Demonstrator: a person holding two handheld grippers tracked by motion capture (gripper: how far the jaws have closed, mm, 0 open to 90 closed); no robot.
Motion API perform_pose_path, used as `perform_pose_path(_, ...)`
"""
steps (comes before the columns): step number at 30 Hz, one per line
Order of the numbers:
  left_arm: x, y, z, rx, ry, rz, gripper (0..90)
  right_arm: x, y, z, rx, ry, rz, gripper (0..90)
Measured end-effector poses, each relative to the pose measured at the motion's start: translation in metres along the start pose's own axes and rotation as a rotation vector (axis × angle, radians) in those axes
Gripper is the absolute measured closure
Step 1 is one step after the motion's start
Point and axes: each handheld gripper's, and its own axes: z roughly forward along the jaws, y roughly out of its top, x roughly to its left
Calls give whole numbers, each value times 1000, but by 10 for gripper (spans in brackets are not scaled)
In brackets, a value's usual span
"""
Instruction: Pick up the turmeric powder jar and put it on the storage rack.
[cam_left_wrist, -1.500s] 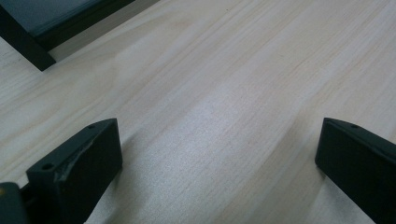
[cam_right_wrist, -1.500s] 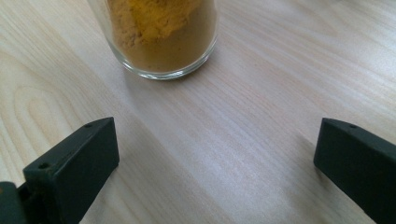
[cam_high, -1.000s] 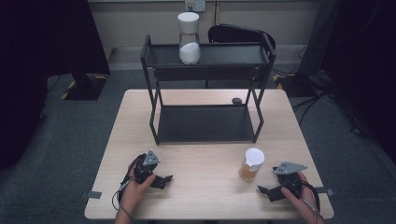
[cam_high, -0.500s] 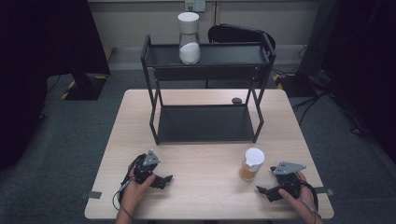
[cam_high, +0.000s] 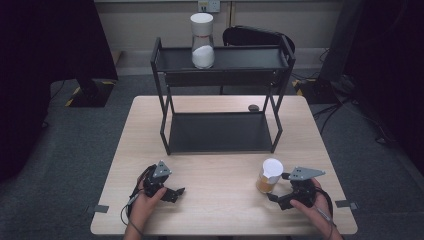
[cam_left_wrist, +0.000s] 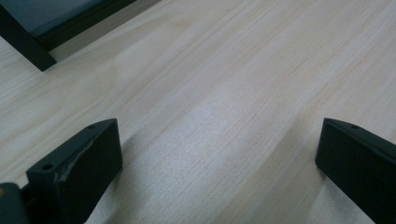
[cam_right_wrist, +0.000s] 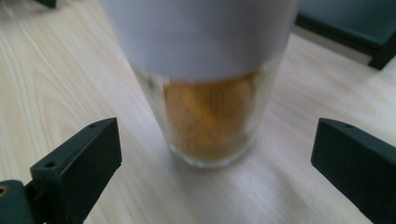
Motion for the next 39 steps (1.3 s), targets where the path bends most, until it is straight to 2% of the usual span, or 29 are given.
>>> perform_pose_path(6, 0, 0, 0, 0, 0, 0, 0, 4, 8, 8, -31, 5, 11, 20)
perform_pose_path(11, 0, 0, 0, 0, 0, 0, 0, 4, 11, 16, -44, 5, 18, 111)
perform_pose_path(21, 0, 0, 0, 0, 0, 0, 0, -1, 3, 25, -102, 26, 39, 265)
perform_pose_path(29, 0, 0, 0, 0, 0, 0, 0, 4, 6, 25, -92, 6, 16, 282)
perform_pose_path(37, 0, 0, 0, 0, 0, 0, 0, 0, 19, 24, -75, 10, 29, 286)
perform_pose_path(39, 0, 0, 0, 0, 0, 0, 0, 3, 24, 24, -69, -7, 11, 287)
